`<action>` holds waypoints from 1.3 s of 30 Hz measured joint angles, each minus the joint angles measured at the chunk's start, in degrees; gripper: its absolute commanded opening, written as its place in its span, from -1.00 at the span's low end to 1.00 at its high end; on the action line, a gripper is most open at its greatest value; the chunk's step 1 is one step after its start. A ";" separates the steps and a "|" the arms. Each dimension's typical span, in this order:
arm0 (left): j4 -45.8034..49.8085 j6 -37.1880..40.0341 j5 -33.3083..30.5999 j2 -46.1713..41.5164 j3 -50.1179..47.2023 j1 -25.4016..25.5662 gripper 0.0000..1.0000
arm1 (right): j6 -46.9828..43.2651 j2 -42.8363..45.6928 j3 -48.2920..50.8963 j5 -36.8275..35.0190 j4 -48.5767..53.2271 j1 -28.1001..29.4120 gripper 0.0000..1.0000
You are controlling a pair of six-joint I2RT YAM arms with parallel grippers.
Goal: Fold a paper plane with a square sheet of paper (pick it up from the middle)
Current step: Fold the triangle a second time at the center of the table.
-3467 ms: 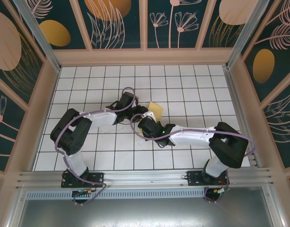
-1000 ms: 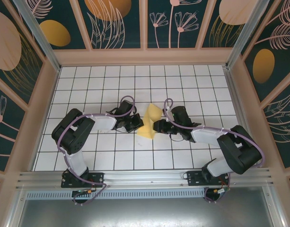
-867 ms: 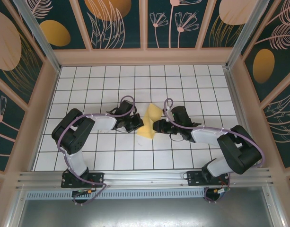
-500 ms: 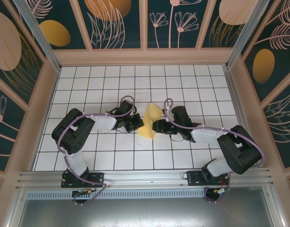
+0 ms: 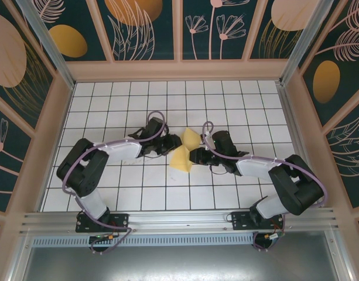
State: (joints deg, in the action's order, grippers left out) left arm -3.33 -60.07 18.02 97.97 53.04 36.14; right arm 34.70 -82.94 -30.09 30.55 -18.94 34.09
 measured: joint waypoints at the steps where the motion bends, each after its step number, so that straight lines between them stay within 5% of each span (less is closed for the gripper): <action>1: -0.31 -0.35 -0.46 -1.09 0.42 0.00 0.13 | -0.09 -0.04 -0.07 0.00 0.09 0.00 -0.58; 18: -2.08 -2.89 5.62 7.15 7.21 0.00 -0.01 | -0.28 -0.11 -0.15 0.02 0.31 0.00 -0.57; 25: -0.42 -3.06 6.19 8.63 8.37 0.15 -0.53 | -0.28 -0.11 -0.15 0.00 0.31 0.00 -0.54; 39: 1.22 -3.23 5.73 8.81 8.55 0.20 -0.71 | -0.31 0.42 -0.15 -0.02 0.31 0.00 -0.46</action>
State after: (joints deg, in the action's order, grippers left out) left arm -2.11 -63.31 23.75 106.78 61.58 36.34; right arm 34.39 -82.52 -30.24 30.52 -18.63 34.09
